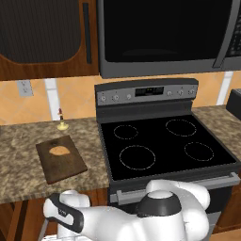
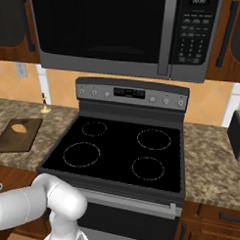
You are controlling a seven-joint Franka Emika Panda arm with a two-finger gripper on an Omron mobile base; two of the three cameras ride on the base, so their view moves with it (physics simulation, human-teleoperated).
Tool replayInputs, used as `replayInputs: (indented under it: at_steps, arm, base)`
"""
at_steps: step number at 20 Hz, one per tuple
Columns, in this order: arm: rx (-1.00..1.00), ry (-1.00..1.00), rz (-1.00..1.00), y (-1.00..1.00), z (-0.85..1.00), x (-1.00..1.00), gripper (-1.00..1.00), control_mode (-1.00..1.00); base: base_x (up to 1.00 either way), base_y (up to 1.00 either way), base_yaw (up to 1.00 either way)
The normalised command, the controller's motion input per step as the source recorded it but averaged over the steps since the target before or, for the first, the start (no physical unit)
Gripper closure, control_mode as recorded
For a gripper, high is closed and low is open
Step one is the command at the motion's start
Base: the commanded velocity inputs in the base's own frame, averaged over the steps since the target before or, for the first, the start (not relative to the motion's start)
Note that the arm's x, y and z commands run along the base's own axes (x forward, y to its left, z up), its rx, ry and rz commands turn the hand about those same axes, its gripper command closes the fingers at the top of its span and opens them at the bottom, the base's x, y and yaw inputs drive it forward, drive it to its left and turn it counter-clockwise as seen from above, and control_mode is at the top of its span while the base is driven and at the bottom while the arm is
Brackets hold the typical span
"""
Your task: Place the appropriate cutting tool for cutting the potato skin on the cutting board.
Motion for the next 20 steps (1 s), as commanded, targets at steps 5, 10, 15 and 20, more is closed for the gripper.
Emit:
replayInputs:
  at_steps: [5,10,15,20]
  arm:
    - [0.0,0.04,0.01,0.14,0.51,0.49,-1.0,-1.0]
    - [-0.07,-0.1,0.09,0.24,0.42,0.44,-1.0,-1.0]
    - [-0.13,-0.21,0.1,0.04,0.08,0.16,-1.0,-1.0]
    - [-0.01,-0.25,0.06,-0.02,0.0,0.13,-1.0,-1.0]
  base:
    - [0.0,0.0,0.0]
    - [0.0,0.0,0.0]
    - [0.0,0.0,0.0]
    - [0.0,0.0,0.0]
